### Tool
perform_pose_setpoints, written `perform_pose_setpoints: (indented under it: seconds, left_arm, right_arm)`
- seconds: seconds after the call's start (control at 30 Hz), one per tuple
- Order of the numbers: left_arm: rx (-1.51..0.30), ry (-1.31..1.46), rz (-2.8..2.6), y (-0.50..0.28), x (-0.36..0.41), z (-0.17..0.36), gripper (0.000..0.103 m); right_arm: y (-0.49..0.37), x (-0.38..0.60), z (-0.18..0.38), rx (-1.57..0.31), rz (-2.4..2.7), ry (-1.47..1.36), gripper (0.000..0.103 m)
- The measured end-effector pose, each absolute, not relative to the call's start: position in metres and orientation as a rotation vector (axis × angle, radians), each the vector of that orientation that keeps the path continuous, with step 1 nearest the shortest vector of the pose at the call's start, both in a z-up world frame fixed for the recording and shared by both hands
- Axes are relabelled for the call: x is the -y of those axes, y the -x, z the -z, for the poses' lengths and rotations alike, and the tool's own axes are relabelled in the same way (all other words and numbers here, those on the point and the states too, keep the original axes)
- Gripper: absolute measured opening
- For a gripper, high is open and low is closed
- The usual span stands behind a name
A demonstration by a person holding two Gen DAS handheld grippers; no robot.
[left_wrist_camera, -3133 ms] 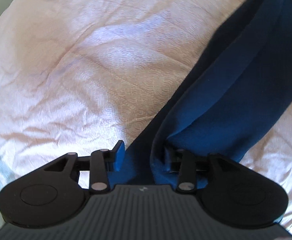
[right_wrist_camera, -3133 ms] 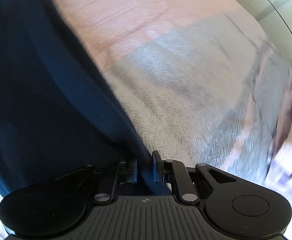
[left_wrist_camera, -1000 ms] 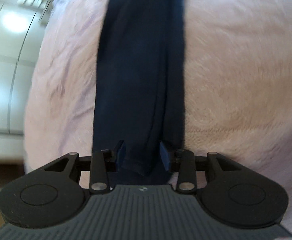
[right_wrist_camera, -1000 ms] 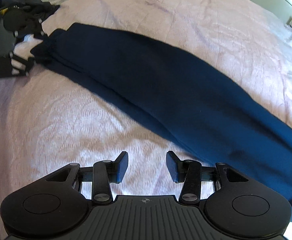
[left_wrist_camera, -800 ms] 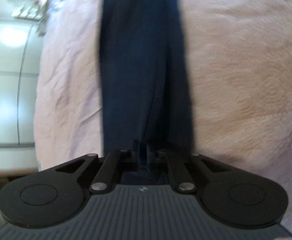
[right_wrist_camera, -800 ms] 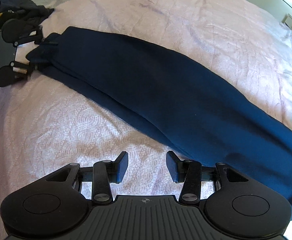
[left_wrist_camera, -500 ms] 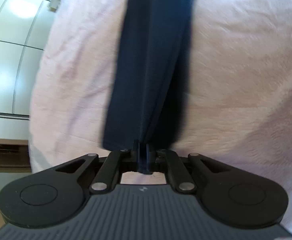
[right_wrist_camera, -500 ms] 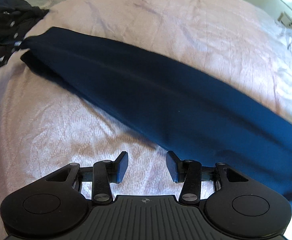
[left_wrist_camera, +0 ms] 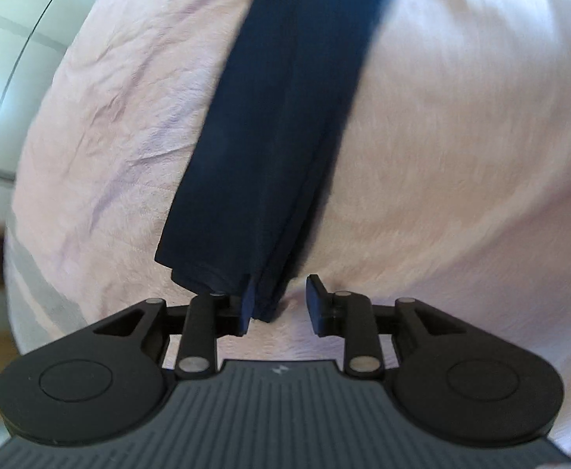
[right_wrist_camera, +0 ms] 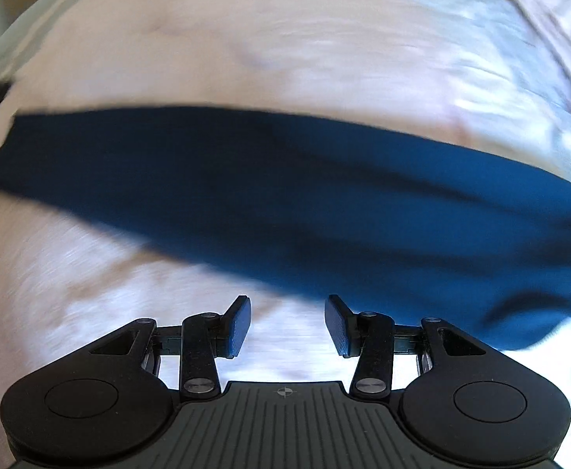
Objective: Fold clothes
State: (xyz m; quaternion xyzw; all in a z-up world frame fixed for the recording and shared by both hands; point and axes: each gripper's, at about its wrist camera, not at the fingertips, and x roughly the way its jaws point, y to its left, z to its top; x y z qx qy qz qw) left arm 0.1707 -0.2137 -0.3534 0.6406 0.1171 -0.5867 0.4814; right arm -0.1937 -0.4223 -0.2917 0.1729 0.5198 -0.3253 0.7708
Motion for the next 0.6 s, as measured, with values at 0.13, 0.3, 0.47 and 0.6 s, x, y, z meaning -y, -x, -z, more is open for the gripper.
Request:
perform_pose_setpoints:
  seconds: [0.13,0.3,0.47,0.6]
  left_arm:
    - [-0.32,-1.46,1.466,-0.135,0.233,0.325,0.026]
    - [-0.325,-1.374,1.534,-0.068,0.302,0.319,0.026]
    - [-0.244,-1.324,1.666,0.018,0.394,0.328,0.027]
    - [-0.144,-1.302,1.766,0.081,0.461,0.335,0.03]
  right_arm:
    - [0.244,0.472,0.286,-1.067,0.842,-0.415,0.046]
    - [0.313,0.547,0.285,-0.988,1.006,-0.471,0.046]
    - [0.387,0.629,0.277,-0.896,1.159,-0.511,0.046]
    - [0.432,0.688,0.275,-0.827,1.202,-0.546,0.046]
